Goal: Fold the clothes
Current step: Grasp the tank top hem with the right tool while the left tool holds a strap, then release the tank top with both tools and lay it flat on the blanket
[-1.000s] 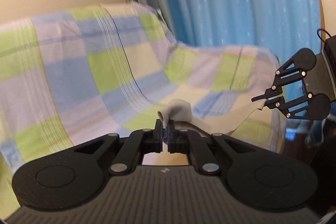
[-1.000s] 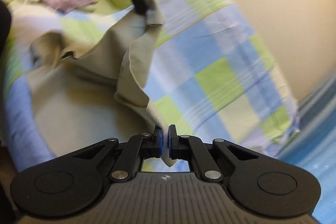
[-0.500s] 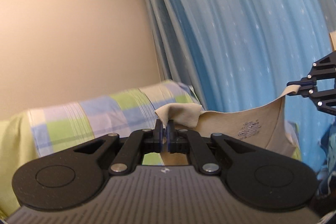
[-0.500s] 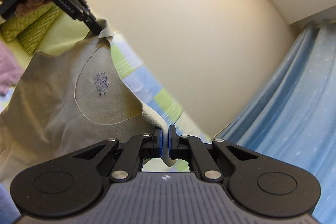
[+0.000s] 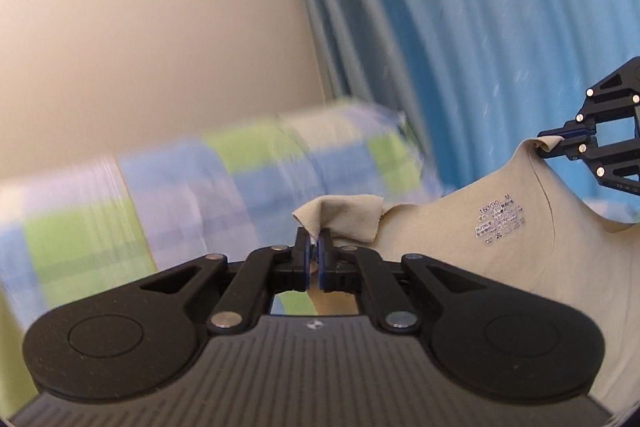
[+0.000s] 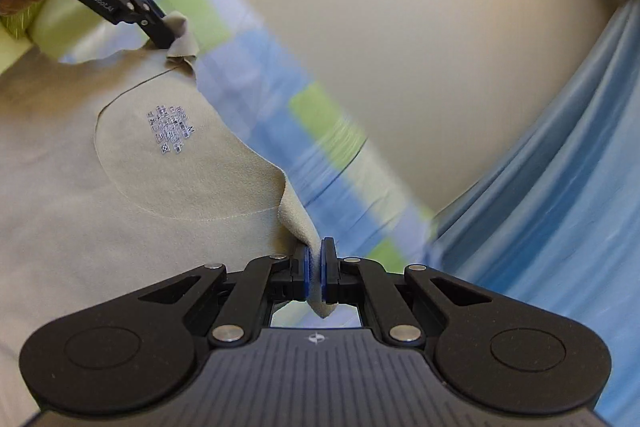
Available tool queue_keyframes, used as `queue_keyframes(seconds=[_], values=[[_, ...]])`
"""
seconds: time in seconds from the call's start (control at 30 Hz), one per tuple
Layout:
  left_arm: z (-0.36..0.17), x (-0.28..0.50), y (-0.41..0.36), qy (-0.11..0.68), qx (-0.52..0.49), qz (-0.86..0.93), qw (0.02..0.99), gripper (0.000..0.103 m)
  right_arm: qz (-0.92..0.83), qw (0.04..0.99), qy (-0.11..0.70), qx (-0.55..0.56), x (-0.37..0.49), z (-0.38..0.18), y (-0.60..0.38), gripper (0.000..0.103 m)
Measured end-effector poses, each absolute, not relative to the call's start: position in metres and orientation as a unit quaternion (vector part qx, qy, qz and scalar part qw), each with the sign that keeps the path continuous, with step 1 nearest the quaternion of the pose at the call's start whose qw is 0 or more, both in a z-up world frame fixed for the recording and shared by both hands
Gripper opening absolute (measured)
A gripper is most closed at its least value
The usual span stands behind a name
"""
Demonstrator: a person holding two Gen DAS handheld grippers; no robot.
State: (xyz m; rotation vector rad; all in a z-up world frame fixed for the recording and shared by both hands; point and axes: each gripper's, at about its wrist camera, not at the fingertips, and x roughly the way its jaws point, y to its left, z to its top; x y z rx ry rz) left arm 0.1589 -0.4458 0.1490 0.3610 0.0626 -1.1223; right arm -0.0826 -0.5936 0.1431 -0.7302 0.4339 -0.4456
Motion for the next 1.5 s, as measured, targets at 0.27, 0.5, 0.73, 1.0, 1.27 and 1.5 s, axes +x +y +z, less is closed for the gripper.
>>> queue_keyframes(seconds=[0.27, 0.5, 0.73, 1.0, 1.27, 1.5], values=[[-0.067, 0.248, -0.557, 0.198, 0.231, -0.508, 0.806, 0.007, -0.187, 0.872, 0.377, -0.249, 0.024, -0.054, -0.704, 0.019], [-0.062, 0.261, -0.517, 0.198, 0.201, -0.500, 0.819, 0.029, -0.223, 0.907, 0.347, -0.089, -0.038, -0.067, -0.725, 0.026], [-0.059, 0.260, -0.438, 0.278, 0.179, -0.518, 0.789, 0.038, -0.182, 0.920, 0.343, 0.047, -0.098, -0.059, -0.716, 0.033], [-0.084, 0.248, -0.424, 0.311, 0.158, -0.557, 0.753, 0.007, -0.164, 0.912, 0.365, 0.086, -0.110, -0.081, -0.699, 0.016], [-0.075, 0.245, -0.411, 0.275, 0.223, -0.506, 0.786, 0.000, -0.254, 0.892, 0.369, 0.063, -0.135, -0.066, -0.684, 0.009], [-0.045, 0.194, -0.336, 0.267, 0.230, -0.543, 0.762, 0.008, -0.176, 0.923, 0.332, 0.087, -0.194, -0.038, -0.593, 0.027]])
